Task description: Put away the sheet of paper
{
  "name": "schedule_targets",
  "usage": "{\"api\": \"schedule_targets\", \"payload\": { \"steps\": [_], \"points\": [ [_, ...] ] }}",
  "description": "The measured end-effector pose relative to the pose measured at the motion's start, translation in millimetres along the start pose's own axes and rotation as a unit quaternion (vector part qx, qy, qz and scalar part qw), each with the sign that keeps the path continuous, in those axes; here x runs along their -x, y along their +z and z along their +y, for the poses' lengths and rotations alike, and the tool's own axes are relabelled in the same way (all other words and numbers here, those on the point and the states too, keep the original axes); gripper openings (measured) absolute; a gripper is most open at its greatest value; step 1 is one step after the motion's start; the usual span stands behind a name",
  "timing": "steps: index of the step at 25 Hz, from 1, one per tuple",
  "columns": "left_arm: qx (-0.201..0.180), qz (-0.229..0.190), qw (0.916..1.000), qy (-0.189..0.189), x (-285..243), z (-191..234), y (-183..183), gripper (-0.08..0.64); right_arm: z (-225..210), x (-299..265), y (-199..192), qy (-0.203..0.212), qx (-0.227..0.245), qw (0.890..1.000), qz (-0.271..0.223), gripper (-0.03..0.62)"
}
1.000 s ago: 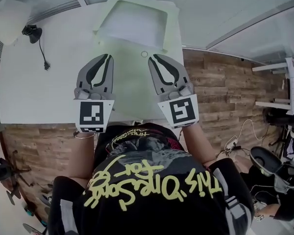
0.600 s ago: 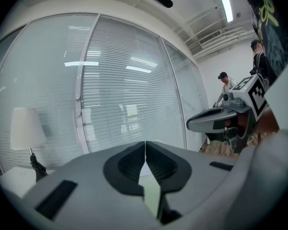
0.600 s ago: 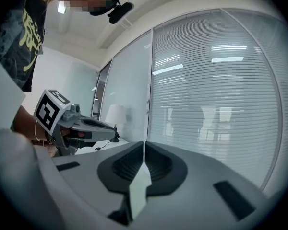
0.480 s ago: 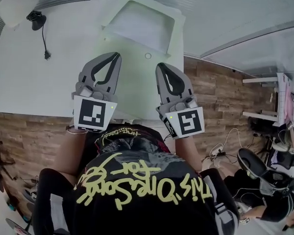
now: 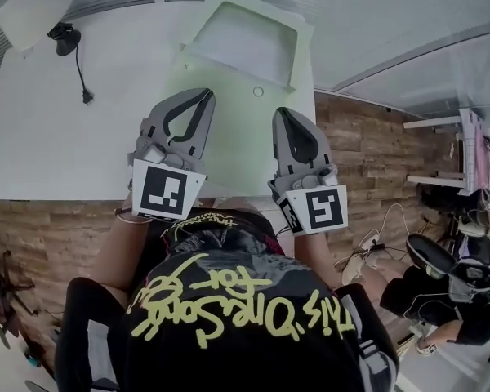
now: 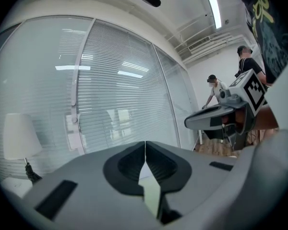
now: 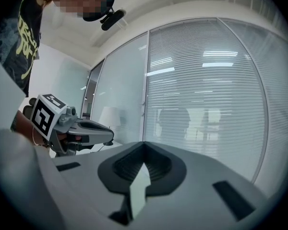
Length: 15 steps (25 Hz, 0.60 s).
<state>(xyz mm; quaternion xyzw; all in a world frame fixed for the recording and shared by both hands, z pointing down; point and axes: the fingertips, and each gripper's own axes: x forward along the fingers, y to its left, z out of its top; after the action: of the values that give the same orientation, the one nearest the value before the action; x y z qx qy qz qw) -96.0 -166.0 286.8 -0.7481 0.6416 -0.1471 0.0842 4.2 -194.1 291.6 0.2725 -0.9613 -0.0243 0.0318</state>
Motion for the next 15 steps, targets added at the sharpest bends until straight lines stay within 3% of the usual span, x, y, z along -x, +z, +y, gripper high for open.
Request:
{"api": "schedule_targets", "payload": {
  "steps": [15],
  "points": [
    [-0.008,-0.020,0.9992,-0.035,18,12,-8,0.011,28,0,0,-0.046,0.012,0.999,-0.001,0.006]
  ]
}}
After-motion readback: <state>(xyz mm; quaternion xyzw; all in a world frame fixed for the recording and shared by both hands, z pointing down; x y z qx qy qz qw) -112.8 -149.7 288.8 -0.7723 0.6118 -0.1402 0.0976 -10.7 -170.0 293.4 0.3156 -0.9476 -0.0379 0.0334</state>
